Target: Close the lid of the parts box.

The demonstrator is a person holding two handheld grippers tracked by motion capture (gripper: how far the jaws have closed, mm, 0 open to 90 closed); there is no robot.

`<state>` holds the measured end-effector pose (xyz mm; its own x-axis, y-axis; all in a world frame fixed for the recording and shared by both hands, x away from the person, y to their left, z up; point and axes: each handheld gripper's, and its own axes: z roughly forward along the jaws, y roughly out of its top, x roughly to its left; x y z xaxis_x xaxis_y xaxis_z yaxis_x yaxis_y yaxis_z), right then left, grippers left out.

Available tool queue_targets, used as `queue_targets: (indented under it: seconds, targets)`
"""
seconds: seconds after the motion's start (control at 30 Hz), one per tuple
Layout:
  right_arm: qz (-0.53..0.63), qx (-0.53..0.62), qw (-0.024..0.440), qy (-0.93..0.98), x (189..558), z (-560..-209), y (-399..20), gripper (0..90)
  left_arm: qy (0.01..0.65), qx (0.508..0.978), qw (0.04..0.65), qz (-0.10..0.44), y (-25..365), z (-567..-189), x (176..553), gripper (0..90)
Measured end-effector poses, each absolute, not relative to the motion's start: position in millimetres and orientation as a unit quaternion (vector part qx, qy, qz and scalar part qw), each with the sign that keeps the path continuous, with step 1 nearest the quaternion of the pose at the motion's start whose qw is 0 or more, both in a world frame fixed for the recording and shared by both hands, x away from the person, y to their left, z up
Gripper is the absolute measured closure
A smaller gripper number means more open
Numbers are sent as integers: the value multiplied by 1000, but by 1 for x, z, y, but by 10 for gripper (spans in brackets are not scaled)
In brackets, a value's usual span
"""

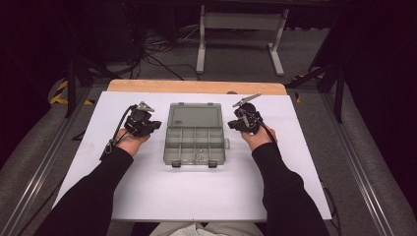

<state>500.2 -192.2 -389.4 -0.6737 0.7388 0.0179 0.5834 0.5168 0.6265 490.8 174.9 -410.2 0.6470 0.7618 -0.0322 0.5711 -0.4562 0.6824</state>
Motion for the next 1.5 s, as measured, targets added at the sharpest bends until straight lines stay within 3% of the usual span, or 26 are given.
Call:
queue_targets:
  seconds: [0.73, 1.5]
  targets:
    - [278, 416, 93, 861, 532, -433, -191, 900, 409, 850, 315, 101, 165, -444, 516, 896]
    - [292, 411, 79, 860, 544, -437, -187, 900, 414, 846, 327, 82, 161, -452, 529, 897]
